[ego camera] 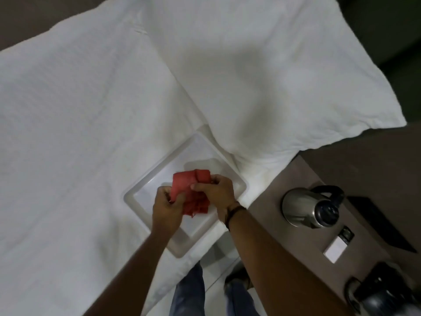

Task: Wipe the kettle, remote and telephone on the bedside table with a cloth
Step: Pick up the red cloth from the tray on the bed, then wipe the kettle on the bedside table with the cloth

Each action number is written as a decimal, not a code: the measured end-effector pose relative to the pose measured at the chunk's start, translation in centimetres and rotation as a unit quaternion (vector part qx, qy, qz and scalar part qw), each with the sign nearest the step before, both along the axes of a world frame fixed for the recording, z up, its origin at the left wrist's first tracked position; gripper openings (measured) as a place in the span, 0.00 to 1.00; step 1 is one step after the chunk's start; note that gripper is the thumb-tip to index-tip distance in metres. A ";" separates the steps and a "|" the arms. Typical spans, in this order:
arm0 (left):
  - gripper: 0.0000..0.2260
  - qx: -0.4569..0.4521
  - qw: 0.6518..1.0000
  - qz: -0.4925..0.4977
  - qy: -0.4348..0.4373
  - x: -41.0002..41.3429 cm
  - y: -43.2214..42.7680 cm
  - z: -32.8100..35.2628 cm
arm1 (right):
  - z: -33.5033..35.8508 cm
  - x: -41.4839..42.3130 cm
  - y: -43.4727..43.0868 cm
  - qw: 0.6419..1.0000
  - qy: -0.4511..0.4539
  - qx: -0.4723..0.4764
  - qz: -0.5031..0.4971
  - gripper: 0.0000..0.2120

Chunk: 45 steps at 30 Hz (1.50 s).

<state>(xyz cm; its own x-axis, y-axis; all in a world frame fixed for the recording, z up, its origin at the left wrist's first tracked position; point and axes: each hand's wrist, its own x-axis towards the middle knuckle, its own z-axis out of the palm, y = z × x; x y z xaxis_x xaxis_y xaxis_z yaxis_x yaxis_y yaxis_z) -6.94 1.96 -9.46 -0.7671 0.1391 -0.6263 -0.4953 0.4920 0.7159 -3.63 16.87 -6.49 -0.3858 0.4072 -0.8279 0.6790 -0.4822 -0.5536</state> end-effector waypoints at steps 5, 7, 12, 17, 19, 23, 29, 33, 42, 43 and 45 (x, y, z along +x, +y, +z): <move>0.10 0.136 0.981 -0.120 -0.075 1.8 0.8 4.7 | 5.2 8.6 2.8 0.967 0.117 -0.188 -0.125 0.23; 0.13 0.176 0.961 -0.163 -0.135 4.0 3.1 6.7 | 6.6 13.6 4.0 0.940 0.180 -0.244 -0.159 0.26; 0.17 0.208 0.911 -0.289 -0.208 12.5 11.1 7.4 | 8.0 26.5 6.6 0.900 0.227 -0.240 -0.286 0.28; 0.12 0.193 0.864 -0.439 -0.153 21.0 19.4 2.9 | 5.7 35.2 11.4 0.934 0.164 -0.088 -0.305 0.29; 0.15 0.204 0.851 -0.465 -0.135 23.4 22.5 0.8 | 3.5 37.9 13.5 0.924 0.121 -0.023 -0.362 0.29; 0.33 0.167 0.888 -0.405 0.141 27.0 27.3 -4.9 | -0.4 42.0 18.4 0.897 0.116 0.065 -0.421 0.24; 0.52 0.071 0.888 -0.375 0.255 28.8 31.6 -11.8 | -5.0 41.8 25.0 0.900 0.111 0.210 -0.366 0.20; 0.47 0.087 0.889 -0.341 0.292 29.2 32.2 -12.2 | -7.6 36.6 26.5 0.894 0.089 0.396 -0.191 0.25; 0.29 0.095 0.872 -0.374 0.300 28.5 34.6 -13.3 | -13.6 33.8 26.5 0.772 -0.056 0.578 0.257 0.33; 0.30 0.102 0.877 -0.371 0.289 28.5 34.5 -13.2 | -13.7 34.5 26.5 0.769 -0.045 0.576 0.274 0.33; 0.36 0.105 0.878 -0.374 0.279 28.5 34.2 -13.2 | -13.2 35.6 26.5 0.784 0.005 0.558 0.271 0.31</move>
<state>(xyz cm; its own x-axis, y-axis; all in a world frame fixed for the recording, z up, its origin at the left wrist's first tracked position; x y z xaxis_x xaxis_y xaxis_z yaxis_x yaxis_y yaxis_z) 21.52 36.16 -22.63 -0.5908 0.8026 -0.0830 0.3670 0.3590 0.8581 31.97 43.39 -19.69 -0.7568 0.6501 -0.0678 0.6093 0.6642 -0.4330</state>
